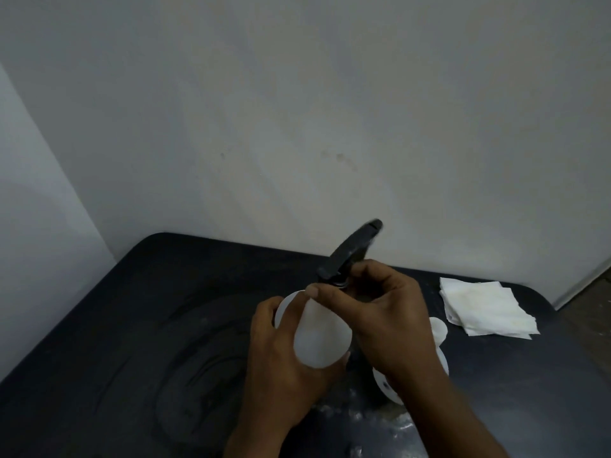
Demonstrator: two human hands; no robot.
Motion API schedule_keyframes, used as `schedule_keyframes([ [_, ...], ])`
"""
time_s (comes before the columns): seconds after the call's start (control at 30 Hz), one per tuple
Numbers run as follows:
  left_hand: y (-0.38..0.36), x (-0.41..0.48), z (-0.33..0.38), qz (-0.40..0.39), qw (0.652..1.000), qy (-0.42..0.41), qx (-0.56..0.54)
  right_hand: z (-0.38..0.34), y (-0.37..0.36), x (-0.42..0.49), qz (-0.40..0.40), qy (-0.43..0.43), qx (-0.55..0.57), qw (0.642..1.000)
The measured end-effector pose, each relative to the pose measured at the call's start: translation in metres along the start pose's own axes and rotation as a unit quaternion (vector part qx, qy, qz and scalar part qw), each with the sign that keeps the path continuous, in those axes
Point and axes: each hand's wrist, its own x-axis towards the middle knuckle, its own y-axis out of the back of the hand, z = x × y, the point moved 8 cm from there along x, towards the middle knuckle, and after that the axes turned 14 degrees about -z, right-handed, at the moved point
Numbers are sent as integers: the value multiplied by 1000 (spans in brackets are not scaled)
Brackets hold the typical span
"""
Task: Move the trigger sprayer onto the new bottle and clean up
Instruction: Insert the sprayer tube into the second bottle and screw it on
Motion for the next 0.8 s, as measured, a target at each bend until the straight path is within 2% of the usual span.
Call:
schedule_keyframes([
  [0.1,-5,0,-9,-6,999,39,3,8,-1,-4,72,-20,-23,997],
  [0.17,-7,0,-10,-8,998,64,-4,10,-4,-6,93,-28,-35,995],
  [0.27,-5,3,-5,-2,998,61,-26,3,-11,-7,54,14,-58,997],
  [0.37,-2,4,-3,-1,998,54,-27,-2,-19,-9,-16,58,-13,998],
  [0.53,-7,1,-7,-11,997,63,-35,9,-10,-5,34,3,18,999],
  [0.63,-6,4,-6,-5,997,66,-36,13,-13,0,60,-3,25,998],
  [0.8,-3,10,4,-4,999,30,-30,0,-22,3,-14,35,7,999],
])
